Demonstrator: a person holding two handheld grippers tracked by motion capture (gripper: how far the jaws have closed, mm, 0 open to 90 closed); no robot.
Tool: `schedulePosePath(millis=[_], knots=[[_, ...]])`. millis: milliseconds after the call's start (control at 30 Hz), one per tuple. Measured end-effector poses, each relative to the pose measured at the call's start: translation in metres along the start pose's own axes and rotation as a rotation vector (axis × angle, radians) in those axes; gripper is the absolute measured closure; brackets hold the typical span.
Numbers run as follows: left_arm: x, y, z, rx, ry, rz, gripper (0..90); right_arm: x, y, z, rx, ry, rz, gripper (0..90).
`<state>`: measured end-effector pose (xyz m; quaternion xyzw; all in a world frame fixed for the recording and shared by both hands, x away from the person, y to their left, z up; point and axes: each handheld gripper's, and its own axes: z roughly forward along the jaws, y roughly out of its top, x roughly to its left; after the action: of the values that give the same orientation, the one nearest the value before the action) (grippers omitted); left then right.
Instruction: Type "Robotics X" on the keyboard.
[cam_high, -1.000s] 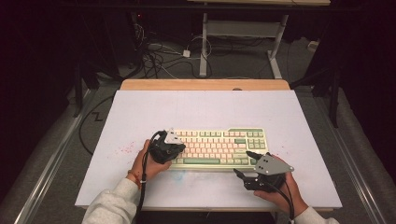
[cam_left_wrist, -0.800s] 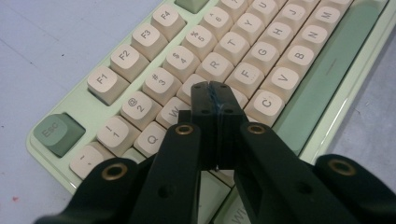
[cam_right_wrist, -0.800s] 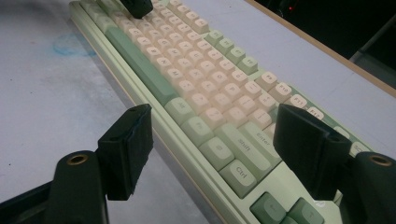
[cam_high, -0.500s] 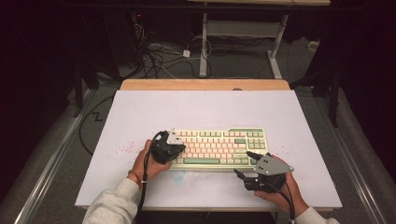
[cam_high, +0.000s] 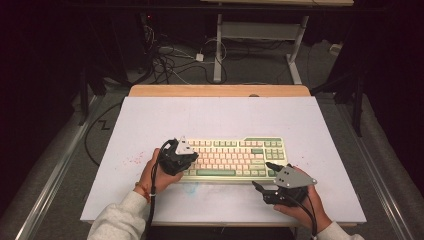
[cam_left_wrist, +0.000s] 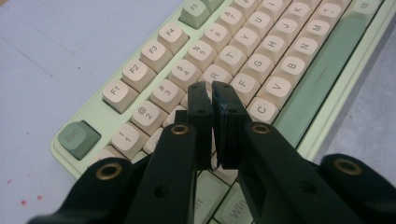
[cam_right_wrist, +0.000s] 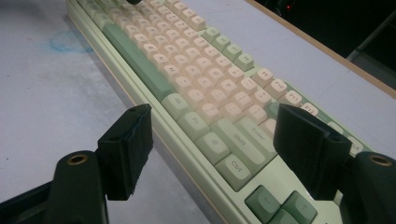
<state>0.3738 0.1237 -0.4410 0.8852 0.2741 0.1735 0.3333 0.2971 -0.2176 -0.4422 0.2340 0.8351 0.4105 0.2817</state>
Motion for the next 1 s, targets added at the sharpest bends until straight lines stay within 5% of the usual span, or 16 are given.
schedulePosePath(millis=[433,1000], knots=[[-0.001,-0.002,-0.013,-0.038,0.013,0.008,77.0,0.0,-0.002,-0.002,0.0,0.006,0.007,28.7],[-0.014,-0.004,-0.022,-0.105,0.065,0.03,32.7,0.001,-0.003,-0.005,-0.002,0.012,0.005,28.5]])
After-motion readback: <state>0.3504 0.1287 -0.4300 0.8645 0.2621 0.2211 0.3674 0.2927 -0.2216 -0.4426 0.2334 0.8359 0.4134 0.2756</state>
